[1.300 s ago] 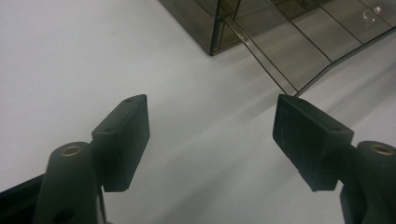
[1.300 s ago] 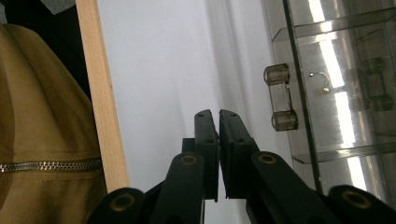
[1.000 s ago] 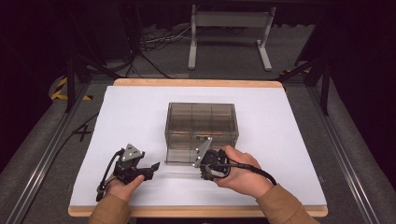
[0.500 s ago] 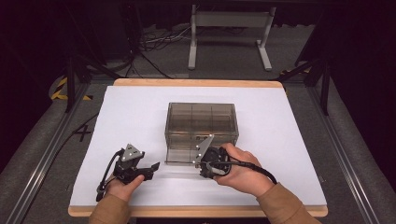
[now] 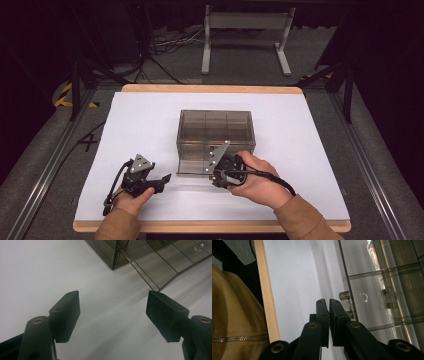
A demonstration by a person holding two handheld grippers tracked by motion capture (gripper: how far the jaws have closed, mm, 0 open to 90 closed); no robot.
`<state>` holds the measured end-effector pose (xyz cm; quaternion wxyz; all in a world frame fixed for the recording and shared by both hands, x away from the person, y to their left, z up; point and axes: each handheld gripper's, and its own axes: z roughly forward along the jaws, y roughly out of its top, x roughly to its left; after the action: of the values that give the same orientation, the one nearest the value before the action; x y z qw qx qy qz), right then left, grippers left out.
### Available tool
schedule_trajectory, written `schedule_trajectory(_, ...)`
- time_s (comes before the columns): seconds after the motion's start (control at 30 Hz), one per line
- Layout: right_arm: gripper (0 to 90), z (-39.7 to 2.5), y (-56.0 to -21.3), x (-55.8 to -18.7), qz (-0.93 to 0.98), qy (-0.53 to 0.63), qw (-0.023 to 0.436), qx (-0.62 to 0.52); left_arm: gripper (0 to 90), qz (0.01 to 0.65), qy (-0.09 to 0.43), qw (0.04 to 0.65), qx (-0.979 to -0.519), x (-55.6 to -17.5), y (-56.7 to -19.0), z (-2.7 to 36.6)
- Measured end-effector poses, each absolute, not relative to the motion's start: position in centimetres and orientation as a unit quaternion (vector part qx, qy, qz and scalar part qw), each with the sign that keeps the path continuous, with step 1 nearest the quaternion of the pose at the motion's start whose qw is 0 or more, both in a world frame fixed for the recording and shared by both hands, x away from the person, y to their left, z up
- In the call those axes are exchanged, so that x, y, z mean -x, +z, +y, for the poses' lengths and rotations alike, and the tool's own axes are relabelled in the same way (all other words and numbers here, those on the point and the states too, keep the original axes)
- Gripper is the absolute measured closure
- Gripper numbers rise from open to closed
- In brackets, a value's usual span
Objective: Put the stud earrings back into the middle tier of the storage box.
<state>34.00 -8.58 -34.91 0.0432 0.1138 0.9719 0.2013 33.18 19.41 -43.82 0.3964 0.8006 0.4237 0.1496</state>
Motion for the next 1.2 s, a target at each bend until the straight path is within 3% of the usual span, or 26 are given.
schedule_trajectory(1.2,86.4,-9.2,-33.9,-36.9,0.953,0.225,0.056,-0.196,28.0,0.424,0.149,0.396,-0.801,-33.2,-43.8,19.4)
